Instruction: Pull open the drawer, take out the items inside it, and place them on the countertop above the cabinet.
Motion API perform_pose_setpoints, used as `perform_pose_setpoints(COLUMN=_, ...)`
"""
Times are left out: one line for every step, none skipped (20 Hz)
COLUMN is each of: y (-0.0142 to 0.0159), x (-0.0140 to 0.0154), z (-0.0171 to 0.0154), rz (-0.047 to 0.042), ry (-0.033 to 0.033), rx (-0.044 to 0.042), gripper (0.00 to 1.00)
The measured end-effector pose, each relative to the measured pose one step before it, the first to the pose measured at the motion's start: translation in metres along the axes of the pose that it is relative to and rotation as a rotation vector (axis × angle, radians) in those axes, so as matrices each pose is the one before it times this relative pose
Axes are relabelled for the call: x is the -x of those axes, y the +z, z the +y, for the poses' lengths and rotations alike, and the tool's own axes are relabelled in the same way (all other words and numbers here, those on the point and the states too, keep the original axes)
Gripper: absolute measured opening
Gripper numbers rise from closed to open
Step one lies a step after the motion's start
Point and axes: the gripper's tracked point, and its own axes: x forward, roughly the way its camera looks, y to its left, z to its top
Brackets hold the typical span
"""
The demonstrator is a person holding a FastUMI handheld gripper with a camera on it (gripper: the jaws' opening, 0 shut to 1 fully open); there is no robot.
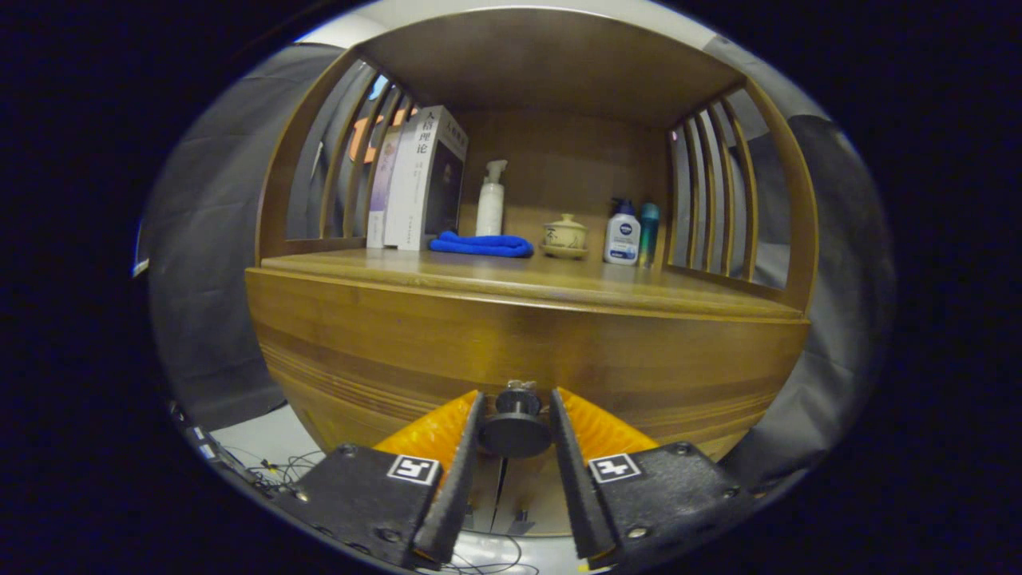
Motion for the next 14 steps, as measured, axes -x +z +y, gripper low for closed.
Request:
perform_pose_setpoints(y=0.00005, x=0.00067, z=0.00055, rz=0.01011, ry=-0.01379, rx=-0.01181, gripper=0.49)
perform_pose_setpoints(y=0.00007, x=-0.00013, z=0.00013, rz=0.01050, ry=-0.00650, rx=-0.00610, gripper=0.48)
perform_pose_setpoints(y=-0.00169, x=0.00097, z=0.00049, rz=0.00674, ry=0.00698, rx=0.00246, gripper=0.47)
perform_pose_setpoints(y=-0.00023, x=-0.00126, z=-0.00006, rz=0.00236, ry=0.01005, rx=-0.00108, gripper=0.47)
perform_pose_setpoints(y=0.00088, x=0.00062, z=0.00003, rz=0.00217, ry=0.00587, rx=-0.00016, gripper=0.46)
perform_pose_setpoints(y=0.00053, x=0.00042, z=0.00004, rz=0.00069, ry=0.00355, rx=0.00652, gripper=0.44)
perform_pose_setpoints(y=-0.00024, x=-0.00058, z=-0.00087, rz=-0.00247, ry=-0.00018, rx=0.01252, gripper=0.41)
perform_pose_setpoints(y=-0.00016, x=-0.00017, z=-0.00071, rz=-0.00319, ry=-0.00260, rx=0.01528, gripper=0.39)
perform_pose_setpoints(y=-0.00006, x=0.00058, z=0.00055, rz=-0.00192, ry=-0.00276, rx=0.00862, gripper=0.37)
perform_pose_setpoints(y=0.00017, x=-0.00029, z=0.00011, rz=0.00150, ry=-0.00152, rx=0.00329, gripper=0.34)
perform_pose_setpoints(y=-0.00084, x=0.00060, z=0.00055, rz=0.00318, ry=0.00292, rx=-0.00123, gripper=0.33)
perform_pose_setpoints(y=0.00010, x=0.00154, z=0.00034, rz=0.00224, ry=0.00250, rx=-0.00486, gripper=0.32)
perform_pose_setpoints(y=-0.00012, x=0.00124, z=-0.00013, rz=-0.00025, ry=0.00039, rx=-0.00063, gripper=0.32)
perform_pose_setpoints(y=-0.00035, x=0.00240, z=-0.00012, rz=-0.00270, ry=-0.00096, rx=0.00672, gripper=0.32)
